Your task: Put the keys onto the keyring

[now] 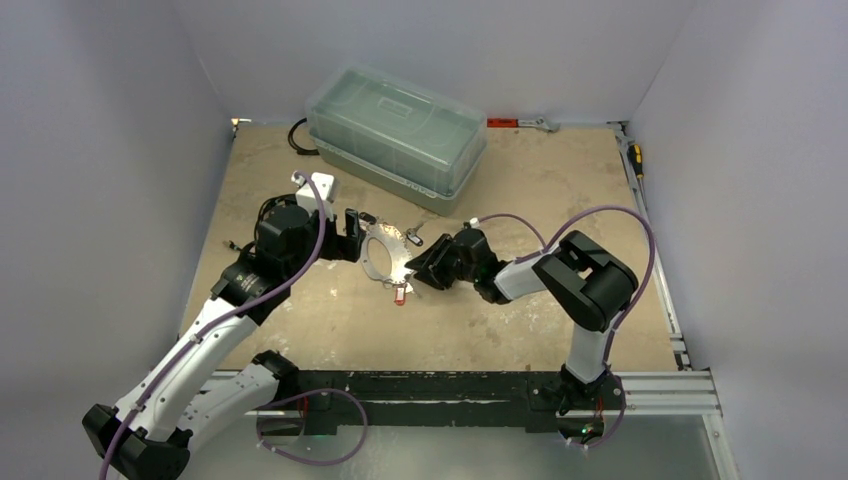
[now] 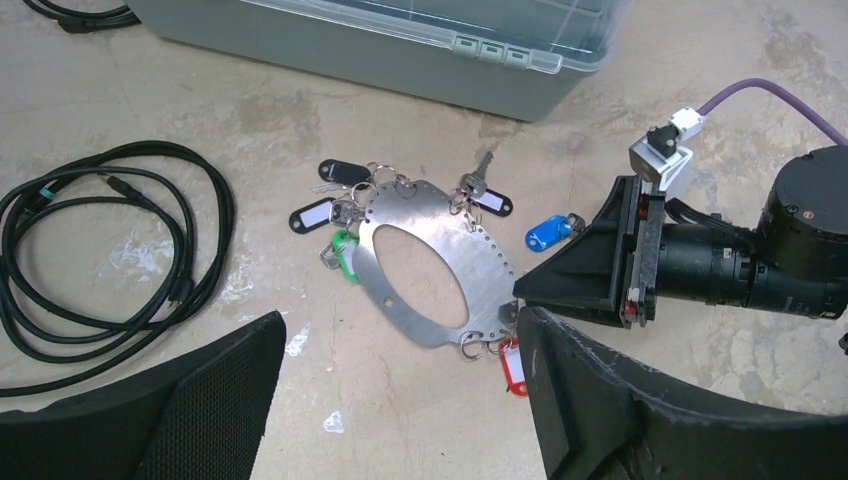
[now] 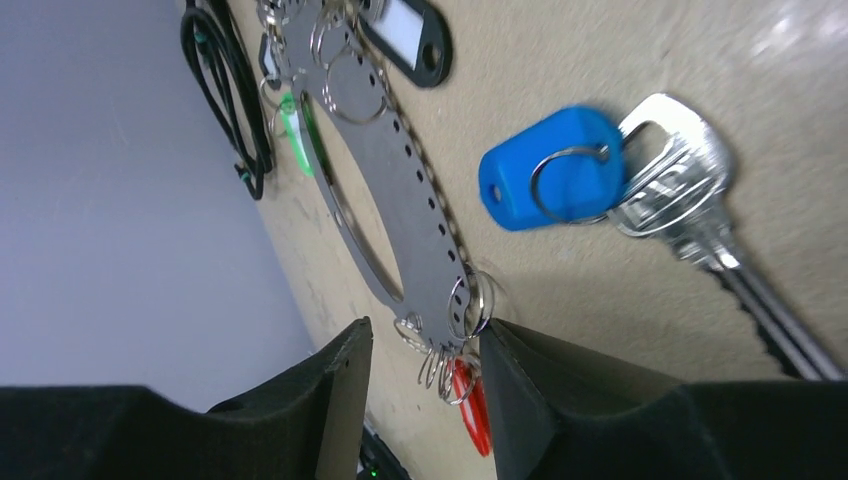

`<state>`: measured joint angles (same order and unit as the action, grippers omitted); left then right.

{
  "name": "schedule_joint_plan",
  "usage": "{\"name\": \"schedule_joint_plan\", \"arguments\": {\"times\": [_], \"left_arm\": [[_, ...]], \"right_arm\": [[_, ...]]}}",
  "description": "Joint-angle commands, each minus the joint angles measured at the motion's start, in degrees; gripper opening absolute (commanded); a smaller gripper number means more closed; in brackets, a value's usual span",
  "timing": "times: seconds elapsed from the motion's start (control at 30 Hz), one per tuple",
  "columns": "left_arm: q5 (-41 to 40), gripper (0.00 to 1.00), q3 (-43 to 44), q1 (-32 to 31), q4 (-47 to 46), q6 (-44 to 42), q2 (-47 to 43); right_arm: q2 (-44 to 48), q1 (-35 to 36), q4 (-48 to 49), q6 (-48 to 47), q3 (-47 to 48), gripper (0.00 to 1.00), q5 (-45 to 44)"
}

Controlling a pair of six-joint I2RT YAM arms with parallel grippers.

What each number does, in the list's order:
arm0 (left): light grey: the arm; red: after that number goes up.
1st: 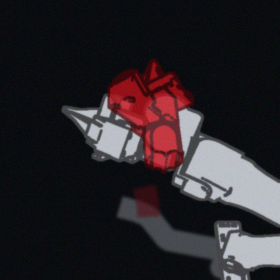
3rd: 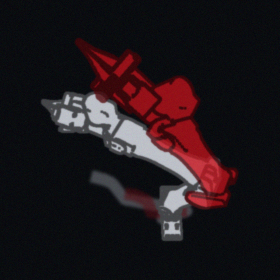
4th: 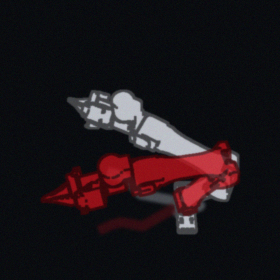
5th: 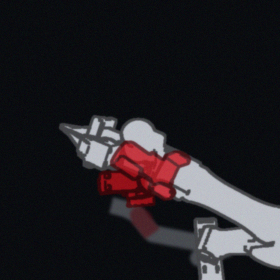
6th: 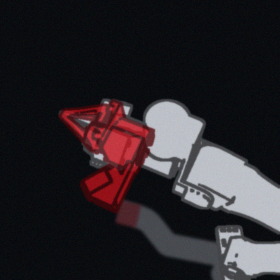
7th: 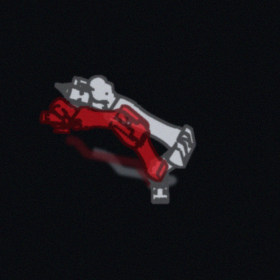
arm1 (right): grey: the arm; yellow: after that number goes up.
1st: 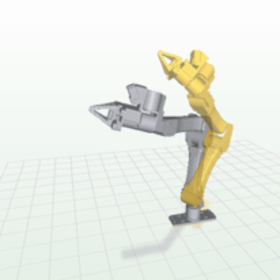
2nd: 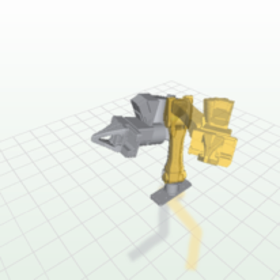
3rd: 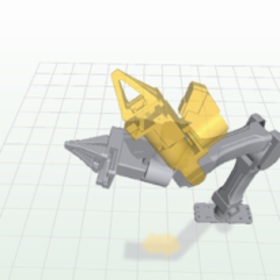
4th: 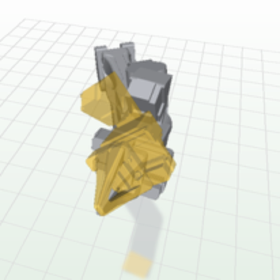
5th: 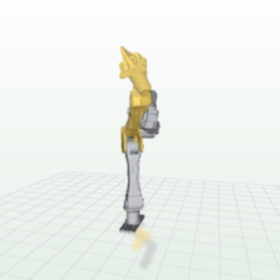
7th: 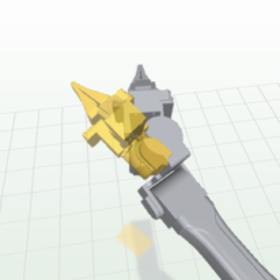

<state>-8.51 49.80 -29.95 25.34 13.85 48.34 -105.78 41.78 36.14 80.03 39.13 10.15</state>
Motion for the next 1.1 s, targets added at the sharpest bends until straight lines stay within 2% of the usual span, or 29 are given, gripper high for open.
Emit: {"name": "schedule_joint_plan", "arguments": {"times": [0.0, 0.53, 0.67, 0.87, 1.07], "left_arm": [[0.17, 0.84, 0.81, 0.42, -1.79, -1.01, 0.11], [-0.71, 0.84, 0.76, 0.47, -1.63, -1.1, 1.06], [-1.02, 0.84, 0.79, 0.42, -1.61, -1.09, 1.13], [-1.15, 0.84, 0.84, 0.42, -1.52, -1.1, 1.15], [-1.42, 0.84, 0.89, 0.47, -1.46, -1.1, 1.06]], "right_arm": [[1.93, -1.69, -3.79, -1.03, -0.64, 0.47, -4.16], [-1.43, -3.73, -4.23, -5.45, 0.92, 0.38, -2.09], [-2.33, -3.73, -4.5, -6.99, 1.67, 0.31, -0.44], [-3.59, -3.73, -3.13, -9.94, 1.63, 0.27, -0.25], [-2.51, -3.77, -3.93, -12.4, 1.11, 0.03, -2.51]]}}
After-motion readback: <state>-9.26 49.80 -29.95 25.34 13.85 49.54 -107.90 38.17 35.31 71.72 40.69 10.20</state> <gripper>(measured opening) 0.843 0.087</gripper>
